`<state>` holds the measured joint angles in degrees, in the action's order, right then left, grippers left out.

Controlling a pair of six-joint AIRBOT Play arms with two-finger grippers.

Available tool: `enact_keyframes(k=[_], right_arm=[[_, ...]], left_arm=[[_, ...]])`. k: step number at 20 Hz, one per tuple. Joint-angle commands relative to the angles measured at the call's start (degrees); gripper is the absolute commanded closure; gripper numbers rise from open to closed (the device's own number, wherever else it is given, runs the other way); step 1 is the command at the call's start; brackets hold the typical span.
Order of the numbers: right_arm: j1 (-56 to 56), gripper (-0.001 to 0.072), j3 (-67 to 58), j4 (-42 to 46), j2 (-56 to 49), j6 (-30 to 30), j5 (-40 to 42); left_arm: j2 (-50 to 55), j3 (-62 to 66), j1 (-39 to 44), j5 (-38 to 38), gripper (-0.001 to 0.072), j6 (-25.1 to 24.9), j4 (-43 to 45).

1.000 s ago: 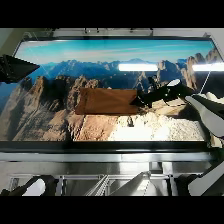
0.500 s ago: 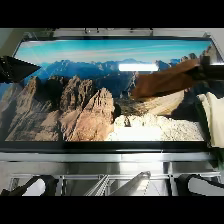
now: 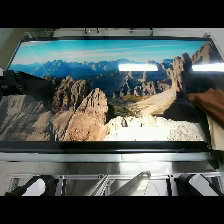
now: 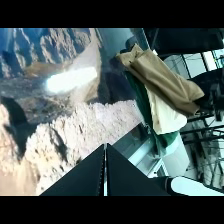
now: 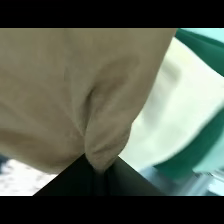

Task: Fold the shirts.

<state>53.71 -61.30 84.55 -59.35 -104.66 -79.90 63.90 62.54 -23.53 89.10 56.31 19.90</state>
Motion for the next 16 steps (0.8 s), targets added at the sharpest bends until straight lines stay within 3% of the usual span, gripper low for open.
enact_keyframes(k=[1,3,4,5,7,8,9,10,11,12,14,16], right_arm=[[3.63,0.0506,6.23,6.99,1.51,-2.12,-4.09],[3.67,0.0244,5.62,6.93,1.20,-2.12,-5.31],[3.67,0.0152,4.68,6.71,1.22,-2.12,-5.97],[3.58,0.0109,3.04,6.38,1.22,-2.12,-7.04],[3.56,0.0114,-2.36,3.82,1.20,-2.19,-8.98],[3.54,0.0135,-5.53,0.98,1.20,-2.51,-9.16],[3.50,0.0268,-9.07,-4.04,1.20,-2.78,-8.74],[2.89,0.0482,-11.78,-10.27,1.25,-2.54,-6.97],[1.31,0.0620,-13.97,-17.55,1.29,-1.60,-4.17],[-1.14,0.0692,-15.02,-24.55,1.55,1.70,-1.22],[-8.44,0.0693,-15.21,-33.14,2.73,8.57,4.59],[-18.58,0.0694,-14.67,-33.24,4.50,12.44,7.96]], left_arm=[[-0.04,-1.92,-0.07,0.98,0.0681,-0.81,-0.48],[-0.04,-1.92,-0.07,0.96,0.0681,-0.83,-0.55],[-0.04,-1.90,-0.07,0.81,0.0681,-0.83,-0.61],[-0.04,-1.90,-0.07,0.72,0.0681,-0.83,-0.68],[-0.04,-1.90,-0.07,-0.22,0.0681,-1.01,-2.19],[-0.04,-1.42,-0.07,-0.90,0.0682,-2.08,-4.68],[-0.04,0.31,-0.07,-1.66,0.0683,-2.89,-5.31],[-0.04,3.23,-0.07,-2.54,0.0683,-3.32,-5.01],[-0.02,6.49,-0.07,-3.04,0.0682,-3.45,-4.26],[-0.02,10.08,-0.07,-3.26,0.0682,-3.43,-3.28],[-0.04,15.91,-0.07,-3.41,0.0682,-2.91,0.98],[-0.22,17.20,-0.07,-4.33,0.0683,-0.72,4.83]])
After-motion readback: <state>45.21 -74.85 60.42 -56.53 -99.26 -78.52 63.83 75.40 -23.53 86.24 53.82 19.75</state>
